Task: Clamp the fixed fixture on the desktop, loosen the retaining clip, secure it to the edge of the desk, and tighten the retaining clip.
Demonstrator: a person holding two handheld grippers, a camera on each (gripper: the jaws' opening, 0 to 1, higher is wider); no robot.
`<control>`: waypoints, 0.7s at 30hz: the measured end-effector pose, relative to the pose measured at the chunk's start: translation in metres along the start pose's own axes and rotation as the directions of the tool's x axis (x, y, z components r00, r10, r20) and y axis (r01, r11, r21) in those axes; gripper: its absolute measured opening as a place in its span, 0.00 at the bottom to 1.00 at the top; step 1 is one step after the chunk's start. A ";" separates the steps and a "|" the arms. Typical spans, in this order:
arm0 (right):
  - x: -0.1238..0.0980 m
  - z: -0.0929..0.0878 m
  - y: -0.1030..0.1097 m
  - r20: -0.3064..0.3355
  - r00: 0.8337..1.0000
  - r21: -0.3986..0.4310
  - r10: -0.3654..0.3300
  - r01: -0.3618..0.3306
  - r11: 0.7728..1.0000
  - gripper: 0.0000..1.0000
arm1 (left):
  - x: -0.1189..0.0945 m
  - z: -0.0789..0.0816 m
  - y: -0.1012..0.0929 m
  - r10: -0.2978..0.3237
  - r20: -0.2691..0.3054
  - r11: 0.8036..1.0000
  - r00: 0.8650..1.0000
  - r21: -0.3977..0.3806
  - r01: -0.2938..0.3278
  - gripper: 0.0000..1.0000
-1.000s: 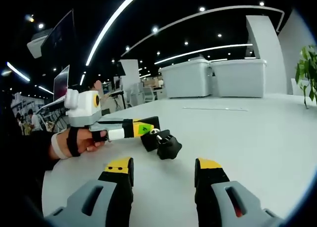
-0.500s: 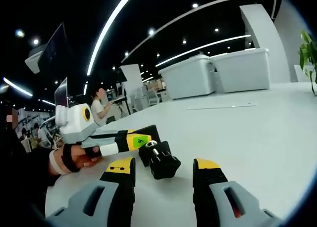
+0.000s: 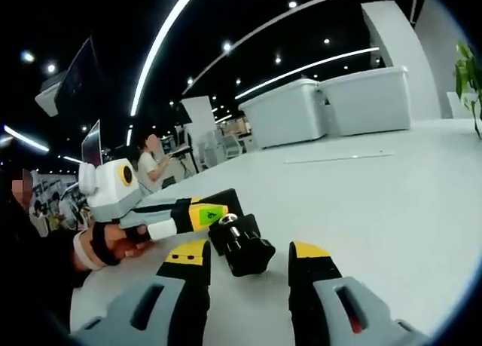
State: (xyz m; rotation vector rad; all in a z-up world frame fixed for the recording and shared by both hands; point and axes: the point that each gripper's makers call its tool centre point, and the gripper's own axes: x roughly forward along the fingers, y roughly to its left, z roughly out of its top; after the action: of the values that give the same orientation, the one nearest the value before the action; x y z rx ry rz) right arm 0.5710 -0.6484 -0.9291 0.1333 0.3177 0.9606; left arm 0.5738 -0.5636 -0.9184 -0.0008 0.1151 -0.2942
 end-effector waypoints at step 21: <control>0.005 -0.001 0.002 0.004 1.000 -0.276 0.017 -0.016 0.961 0.26 | 0.000 0.000 0.001 0.008 0.000 1.000 1.000 0.005 -0.008 0.06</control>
State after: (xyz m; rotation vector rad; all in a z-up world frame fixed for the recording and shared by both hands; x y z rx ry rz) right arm 0.5714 -0.6429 -0.9305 -0.1165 0.1744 1.0112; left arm 0.5747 -0.5623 -0.9183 0.0047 0.1148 -0.2867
